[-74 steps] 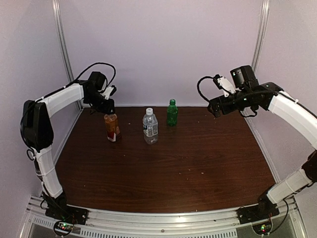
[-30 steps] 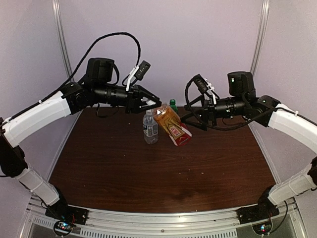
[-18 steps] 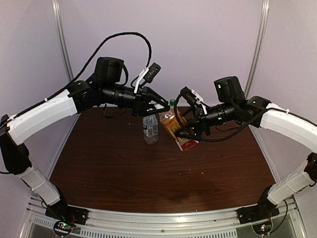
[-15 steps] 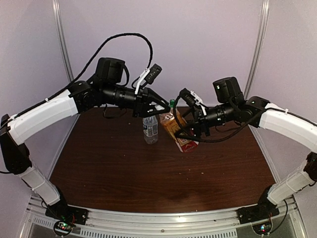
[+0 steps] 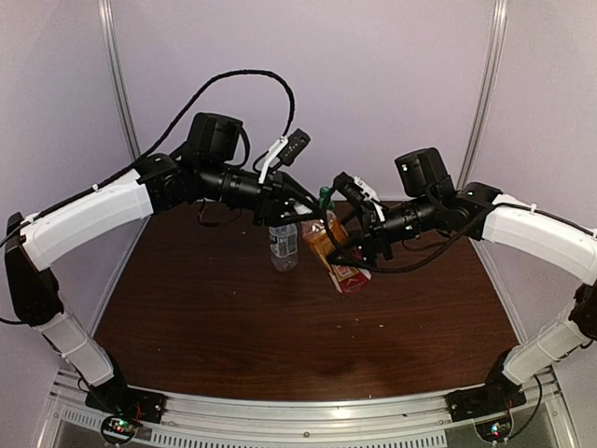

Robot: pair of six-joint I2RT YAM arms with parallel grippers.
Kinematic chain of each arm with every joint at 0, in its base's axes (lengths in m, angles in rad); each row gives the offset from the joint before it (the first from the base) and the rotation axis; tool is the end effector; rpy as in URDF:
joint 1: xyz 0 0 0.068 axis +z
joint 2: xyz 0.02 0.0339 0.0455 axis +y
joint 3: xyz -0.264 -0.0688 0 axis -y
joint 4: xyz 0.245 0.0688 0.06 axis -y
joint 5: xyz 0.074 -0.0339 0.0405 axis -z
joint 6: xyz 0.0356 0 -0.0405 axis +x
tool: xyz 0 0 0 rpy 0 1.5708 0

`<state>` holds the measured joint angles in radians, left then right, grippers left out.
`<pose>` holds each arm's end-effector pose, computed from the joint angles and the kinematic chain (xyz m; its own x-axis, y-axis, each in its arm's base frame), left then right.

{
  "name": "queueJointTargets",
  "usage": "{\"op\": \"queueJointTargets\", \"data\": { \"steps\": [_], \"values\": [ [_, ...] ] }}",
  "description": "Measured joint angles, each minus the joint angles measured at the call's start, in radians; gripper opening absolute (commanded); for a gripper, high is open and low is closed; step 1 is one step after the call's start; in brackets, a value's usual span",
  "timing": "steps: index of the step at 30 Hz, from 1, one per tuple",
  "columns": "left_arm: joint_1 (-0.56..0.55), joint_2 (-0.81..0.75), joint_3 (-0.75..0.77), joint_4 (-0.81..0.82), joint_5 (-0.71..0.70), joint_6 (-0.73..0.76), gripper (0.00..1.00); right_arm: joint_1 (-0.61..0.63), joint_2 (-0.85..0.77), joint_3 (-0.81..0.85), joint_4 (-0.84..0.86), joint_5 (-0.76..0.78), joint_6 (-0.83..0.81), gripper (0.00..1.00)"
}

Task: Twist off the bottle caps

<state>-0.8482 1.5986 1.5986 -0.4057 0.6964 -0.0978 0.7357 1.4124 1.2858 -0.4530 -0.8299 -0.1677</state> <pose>0.2245 -0.2892 0.3974 -0.3540 0.2883 -0.8897 0.9351 0.0938 -0.3417 0.2129 0.2282 0.3491 -0.2483 -0.3768 -0.8924 -0.9656 0.0235 0.2588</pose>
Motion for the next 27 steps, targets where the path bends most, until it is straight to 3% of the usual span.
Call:
{"op": "queueJointTargets", "data": {
  "steps": [6,18,24,27],
  "values": [
    [0.000,0.010,0.001,-0.011,0.000,0.000,0.00,0.000,0.002,0.000,0.008,-0.005,-0.009,0.92],
    [0.000,0.012,0.001,-0.012,0.008,0.000,0.00,0.000,0.029,-0.002,0.016,-0.005,-0.013,0.91],
    [0.000,0.012,0.000,-0.006,0.007,0.000,0.00,0.000,0.030,-0.006,0.024,-0.014,-0.013,0.81],
    [0.000,0.012,0.000,-0.005,0.006,0.000,0.00,0.000,0.030,-0.010,0.029,-0.024,-0.015,0.69]
  ]
}}
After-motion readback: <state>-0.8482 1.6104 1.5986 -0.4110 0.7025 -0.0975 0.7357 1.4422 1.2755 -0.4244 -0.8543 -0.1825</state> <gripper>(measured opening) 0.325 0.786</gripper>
